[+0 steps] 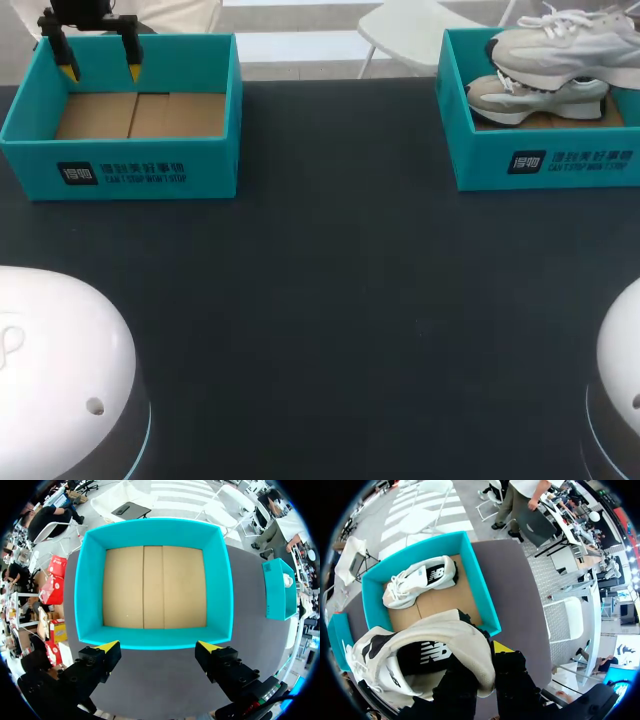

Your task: Take the shoe out of the shoebox, open the shoe tongue, remove and reinsert the insole, then place the shoe into the shoebox

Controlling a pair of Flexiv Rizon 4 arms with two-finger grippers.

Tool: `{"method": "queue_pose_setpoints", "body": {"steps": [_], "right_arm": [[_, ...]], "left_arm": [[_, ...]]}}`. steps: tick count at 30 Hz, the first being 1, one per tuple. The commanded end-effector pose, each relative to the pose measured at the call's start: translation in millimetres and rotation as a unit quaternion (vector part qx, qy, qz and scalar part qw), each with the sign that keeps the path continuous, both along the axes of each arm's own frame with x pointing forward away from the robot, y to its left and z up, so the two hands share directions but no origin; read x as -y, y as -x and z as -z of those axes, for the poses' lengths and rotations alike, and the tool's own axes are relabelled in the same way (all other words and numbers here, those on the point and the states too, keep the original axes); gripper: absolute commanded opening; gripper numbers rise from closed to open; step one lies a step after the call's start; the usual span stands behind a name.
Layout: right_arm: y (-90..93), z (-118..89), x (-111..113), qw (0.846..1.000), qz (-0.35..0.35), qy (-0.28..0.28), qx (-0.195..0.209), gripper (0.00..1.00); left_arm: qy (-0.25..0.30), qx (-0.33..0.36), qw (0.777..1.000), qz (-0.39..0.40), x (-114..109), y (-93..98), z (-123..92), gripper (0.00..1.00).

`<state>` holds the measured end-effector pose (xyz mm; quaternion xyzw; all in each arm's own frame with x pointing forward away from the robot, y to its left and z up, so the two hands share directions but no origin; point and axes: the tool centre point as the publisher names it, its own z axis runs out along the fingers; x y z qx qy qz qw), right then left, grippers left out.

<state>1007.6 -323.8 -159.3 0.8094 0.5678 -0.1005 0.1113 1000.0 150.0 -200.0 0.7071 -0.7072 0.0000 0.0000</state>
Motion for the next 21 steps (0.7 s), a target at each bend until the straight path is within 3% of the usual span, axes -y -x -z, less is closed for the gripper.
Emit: {"method": "queue_pose_setpoints", "body": {"steps": [1, 10, 21], "right_arm": [[8.2, -5.9, -2.4, 1.0, 0.011, -0.016, 0.006, 0.0], [98.6, -18.8, -46.2, 0.999, 0.003, 0.019, 0.033, 0.0], [195.8, -17.5, -112.6, 0.999, -0.017, 0.023, 0.017, 0.0]], "left_arm": [[0.0, 0.0, 1.0, 0.0, 0.0, 0.0, 0.0, 1.0], [0.0, 0.0, 1.0, 0.0, 0.0, 0.0, 0.0, 1.0], [0.0, 0.0, 1.0, 0.0, 0.0, 0.0, 0.0, 1.0]]}}
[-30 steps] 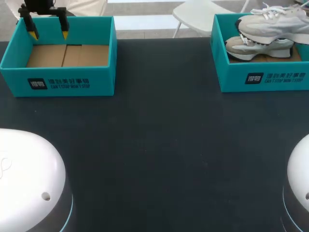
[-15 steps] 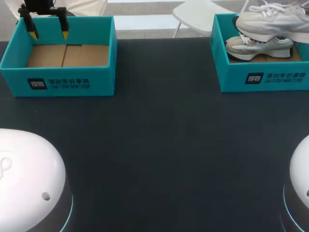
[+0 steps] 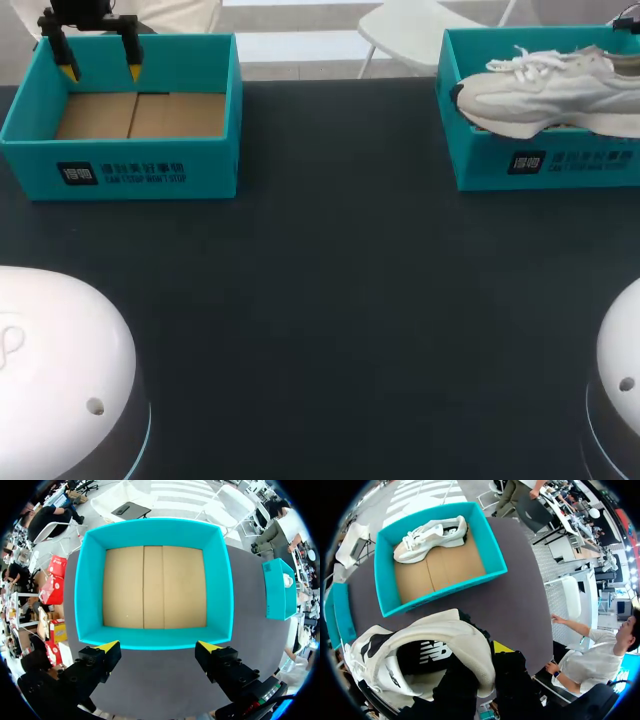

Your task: Take the shoe out of the shoebox, open the shoe tongue, remove and reinsert the insole, then place the shoe into the shoebox

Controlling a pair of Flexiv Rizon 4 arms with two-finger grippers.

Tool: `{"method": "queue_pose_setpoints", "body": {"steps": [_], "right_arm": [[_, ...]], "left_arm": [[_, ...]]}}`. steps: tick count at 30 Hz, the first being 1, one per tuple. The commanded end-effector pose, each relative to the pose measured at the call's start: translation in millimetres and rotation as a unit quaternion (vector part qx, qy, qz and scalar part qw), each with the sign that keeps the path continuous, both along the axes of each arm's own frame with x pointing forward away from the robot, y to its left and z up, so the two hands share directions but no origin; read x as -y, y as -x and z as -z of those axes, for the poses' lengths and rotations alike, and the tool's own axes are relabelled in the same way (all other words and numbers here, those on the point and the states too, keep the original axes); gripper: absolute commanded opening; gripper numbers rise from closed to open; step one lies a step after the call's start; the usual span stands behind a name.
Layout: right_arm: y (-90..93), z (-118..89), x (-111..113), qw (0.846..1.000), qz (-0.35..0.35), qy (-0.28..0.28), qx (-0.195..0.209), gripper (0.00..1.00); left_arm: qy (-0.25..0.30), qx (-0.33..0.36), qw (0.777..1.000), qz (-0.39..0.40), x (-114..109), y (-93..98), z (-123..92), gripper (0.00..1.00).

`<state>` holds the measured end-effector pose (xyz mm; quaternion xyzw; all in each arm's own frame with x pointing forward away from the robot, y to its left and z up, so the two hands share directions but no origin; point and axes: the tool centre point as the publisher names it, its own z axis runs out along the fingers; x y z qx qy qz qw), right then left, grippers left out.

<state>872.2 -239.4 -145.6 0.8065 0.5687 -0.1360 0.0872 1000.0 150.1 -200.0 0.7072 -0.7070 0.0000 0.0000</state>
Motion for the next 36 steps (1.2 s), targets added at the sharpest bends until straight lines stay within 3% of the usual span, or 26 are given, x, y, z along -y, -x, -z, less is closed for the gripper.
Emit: {"method": "queue_pose_setpoints", "body": {"steps": [1, 6, 11, 28, 36], "right_arm": [[67.6, -4.5, -34.8, 0.998, -0.022, 0.019, 0.059, 0.0], [97.2, -9.4, -71.2, 0.998, -0.036, 0.011, 0.057, 0.0], [106.7, -9.0, -98.0, 0.995, -0.071, 0.03, 0.057, 0.0], [106.7, -9.0, -98.0, 0.995, -0.071, 0.03, 0.057, 0.0], [128.7, 0.4, -156.6, 0.996, -0.015, 0.036, 0.085, 0.0]], "left_arm": [[0.0, 0.0, 1.0, 0.0, 0.2, 0.0, 0.0, 1.0], [0.0, 0.0, 1.0, 0.0, 0.2, 0.0, 0.0, 1.0], [0.0, 0.0, 1.0, 0.0, 0.2, 0.0, 0.0, 1.0], [0.0, 0.0, 1.0, 0.0, 0.2, 0.0, 0.0, 1.0], [0.0, 0.0, 1.0, 0.0, 0.2, 0.0, 0.0, 1.0]]}}
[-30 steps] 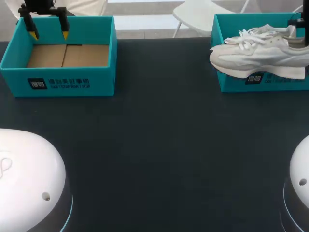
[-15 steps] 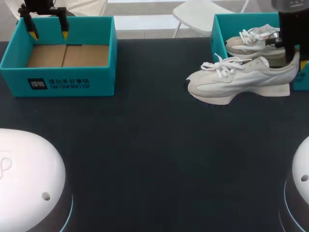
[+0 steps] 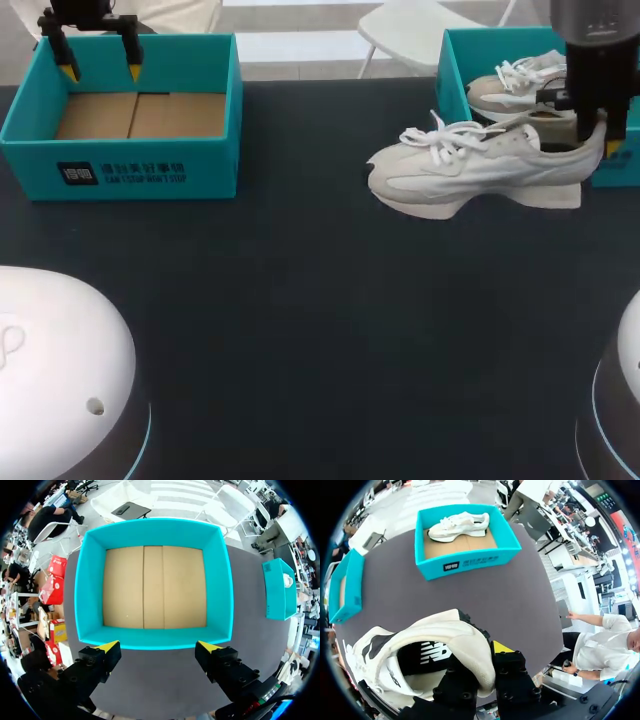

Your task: Take the shoe out of the shoebox, open the shoe tongue, remove and reinsert the insole, then place the shoe into the shoebox

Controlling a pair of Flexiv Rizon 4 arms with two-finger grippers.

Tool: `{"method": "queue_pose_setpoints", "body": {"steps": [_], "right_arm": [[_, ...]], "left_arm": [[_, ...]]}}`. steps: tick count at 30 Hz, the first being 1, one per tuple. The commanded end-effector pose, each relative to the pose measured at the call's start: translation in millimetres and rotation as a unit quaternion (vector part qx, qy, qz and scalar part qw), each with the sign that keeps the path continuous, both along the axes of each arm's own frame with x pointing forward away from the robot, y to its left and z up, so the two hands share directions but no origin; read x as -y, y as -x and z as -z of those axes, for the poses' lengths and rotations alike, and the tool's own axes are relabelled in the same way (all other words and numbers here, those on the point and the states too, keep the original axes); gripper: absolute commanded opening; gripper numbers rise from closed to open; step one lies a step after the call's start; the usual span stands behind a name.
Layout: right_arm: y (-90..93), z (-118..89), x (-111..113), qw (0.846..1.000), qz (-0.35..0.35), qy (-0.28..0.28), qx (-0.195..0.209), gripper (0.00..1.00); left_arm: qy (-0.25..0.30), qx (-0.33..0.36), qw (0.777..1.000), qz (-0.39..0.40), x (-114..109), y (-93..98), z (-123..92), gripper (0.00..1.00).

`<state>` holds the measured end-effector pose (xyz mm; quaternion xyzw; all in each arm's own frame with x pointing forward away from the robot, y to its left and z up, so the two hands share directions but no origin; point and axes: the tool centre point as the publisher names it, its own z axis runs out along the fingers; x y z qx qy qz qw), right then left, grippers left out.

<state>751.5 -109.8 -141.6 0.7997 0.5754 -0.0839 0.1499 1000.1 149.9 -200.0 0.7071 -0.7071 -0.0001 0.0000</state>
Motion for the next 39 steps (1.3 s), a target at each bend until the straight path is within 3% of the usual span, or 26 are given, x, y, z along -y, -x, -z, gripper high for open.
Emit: {"method": "queue_pose_setpoints", "body": {"steps": [1, 14, 22, 28, 35, 39], "right_arm": [[11.1, 6.0, -34.9, 1.0, 0.005, 0.026, 0.016, 0.0], [53.8, 53.7, -136.9, 1.0, 0.012, 0.006, -0.004, 0.0], [58.7, 81.0, -190.5, 0.999, 0.033, -0.011, 0.018, 0.0], [62.7, 125.7, -214.8, 0.999, 0.035, -0.001, 0.019, 0.0], [82.9, 180.6, -232.4, 0.999, 0.036, 0.006, 0.002, 0.0], [90.4, 200.9, -240.9, 0.999, 0.051, 0.011, -0.014, 0.0]], "left_arm": [[0.0, 0.0, 1.0, 0.0, -0.1, 0.1, 0.0, 1.0], [0.0, 0.0, 1.0, 0.0, -0.1, 0.1, 0.0, 1.0], [0.0, 0.0, 1.0, 0.0, -0.1, 0.1, 0.0, 1.0], [0.0, 0.0, 1.0, 0.0, -0.1, 0.1, 0.0, 1.0], [0.0, 0.0, 1.0, 0.0, -0.1, 0.1, 0.0, 1.0], [0.0, 0.0, 1.0, 0.0, -0.1, 0.1, 0.0, 1.0]]}}
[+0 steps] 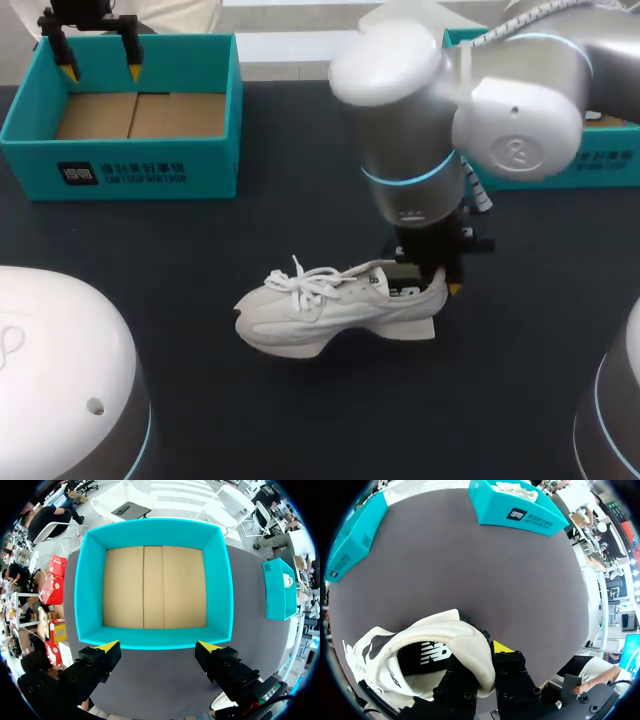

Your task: Take the shoe out of the shoebox, open the shoe tongue, remove and reinsert the insole, then place the shoe into the shoebox

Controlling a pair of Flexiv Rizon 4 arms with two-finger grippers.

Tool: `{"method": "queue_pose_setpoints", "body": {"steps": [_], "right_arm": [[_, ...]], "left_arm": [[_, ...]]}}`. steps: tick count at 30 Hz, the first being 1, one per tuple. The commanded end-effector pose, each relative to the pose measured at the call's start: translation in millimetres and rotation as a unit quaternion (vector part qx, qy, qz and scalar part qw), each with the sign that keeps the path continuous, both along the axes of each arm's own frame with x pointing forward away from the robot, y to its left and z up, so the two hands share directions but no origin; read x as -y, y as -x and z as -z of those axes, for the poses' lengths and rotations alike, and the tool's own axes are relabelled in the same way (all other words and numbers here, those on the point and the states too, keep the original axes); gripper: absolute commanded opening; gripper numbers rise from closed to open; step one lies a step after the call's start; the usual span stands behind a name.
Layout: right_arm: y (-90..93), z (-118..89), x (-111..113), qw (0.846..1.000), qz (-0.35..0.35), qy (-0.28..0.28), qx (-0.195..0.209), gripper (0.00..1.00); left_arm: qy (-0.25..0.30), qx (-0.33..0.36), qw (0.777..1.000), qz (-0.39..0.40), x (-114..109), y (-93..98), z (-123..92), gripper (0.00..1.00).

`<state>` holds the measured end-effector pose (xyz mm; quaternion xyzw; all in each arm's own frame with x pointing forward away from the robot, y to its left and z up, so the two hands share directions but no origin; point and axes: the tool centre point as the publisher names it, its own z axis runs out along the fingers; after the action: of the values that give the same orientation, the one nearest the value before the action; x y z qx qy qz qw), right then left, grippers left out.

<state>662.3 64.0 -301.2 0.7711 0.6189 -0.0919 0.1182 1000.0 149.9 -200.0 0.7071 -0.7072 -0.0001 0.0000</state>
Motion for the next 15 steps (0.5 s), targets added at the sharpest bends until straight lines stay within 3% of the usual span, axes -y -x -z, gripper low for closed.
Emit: {"method": "queue_pose_setpoints", "body": {"steps": [1, 15], "right_arm": [[1.4, 44.3, -70.3, 0.994, 0.106, 0.025, 0.011, 0.0], [-31.6, 51.7, -129.4, 0.987, 0.156, 0.016, 0.047, 0.0]], "left_arm": [[0.0, 0.0, 1.0, 0.0, 0.0, 0.0, 0.0, 1.0], [0.0, 0.0, 1.0, 0.0, 0.0, 0.0, 0.0, 1.0]]}}
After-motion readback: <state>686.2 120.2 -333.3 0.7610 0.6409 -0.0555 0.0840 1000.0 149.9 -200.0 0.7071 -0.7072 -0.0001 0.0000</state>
